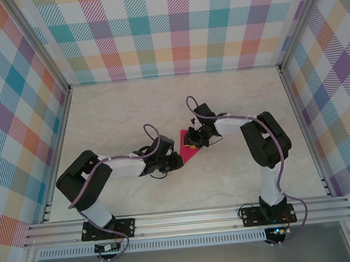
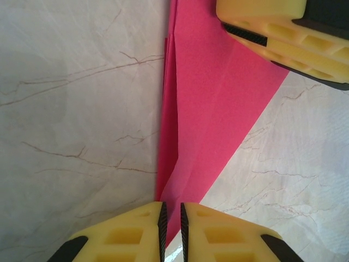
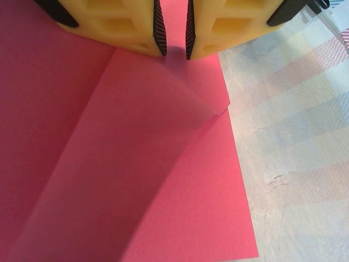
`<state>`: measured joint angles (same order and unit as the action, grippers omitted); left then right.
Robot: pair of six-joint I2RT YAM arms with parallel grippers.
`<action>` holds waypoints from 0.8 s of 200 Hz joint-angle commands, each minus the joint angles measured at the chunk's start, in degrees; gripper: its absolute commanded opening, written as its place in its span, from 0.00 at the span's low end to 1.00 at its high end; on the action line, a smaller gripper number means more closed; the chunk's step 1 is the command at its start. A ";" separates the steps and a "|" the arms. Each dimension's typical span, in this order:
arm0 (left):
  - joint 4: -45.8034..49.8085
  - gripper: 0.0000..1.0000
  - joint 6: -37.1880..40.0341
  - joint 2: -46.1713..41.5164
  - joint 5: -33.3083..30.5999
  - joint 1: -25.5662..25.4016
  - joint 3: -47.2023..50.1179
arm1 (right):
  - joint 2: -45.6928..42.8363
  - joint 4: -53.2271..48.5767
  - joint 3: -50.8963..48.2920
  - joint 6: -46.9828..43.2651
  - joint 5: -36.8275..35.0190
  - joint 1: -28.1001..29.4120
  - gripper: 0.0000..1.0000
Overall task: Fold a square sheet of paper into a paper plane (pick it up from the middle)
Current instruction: Fourth fold the wing at the center of the table.
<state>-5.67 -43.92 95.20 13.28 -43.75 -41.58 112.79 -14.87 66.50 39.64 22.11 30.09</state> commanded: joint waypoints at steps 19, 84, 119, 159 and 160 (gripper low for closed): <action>9.80 0.19 4.89 -1.04 4.49 -0.48 -3.20 | 4.98 -2.53 -1.20 0.09 -7.69 -0.03 0.22; 14.63 0.19 7.87 -2.94 1.92 -0.64 -5.44 | 5.07 -2.53 -1.22 0.28 -7.89 -0.03 0.22; 4.05 0.17 4.24 -3.91 0.30 -0.62 -2.65 | 5.24 -2.35 -1.35 0.36 -7.80 -0.03 0.22; 1.39 0.12 2.82 0.67 -0.10 -0.46 -2.79 | 5.25 -2.52 -1.33 0.27 -7.78 -0.01 0.22; 1.42 0.12 2.81 0.77 -0.10 -0.46 -2.80 | 5.25 -2.52 -1.35 0.27 -7.78 -0.02 0.22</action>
<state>-1.34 -39.70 93.38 14.02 -44.12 -45.15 112.88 -15.00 66.59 39.83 22.09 30.11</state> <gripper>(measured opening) 0.136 0.219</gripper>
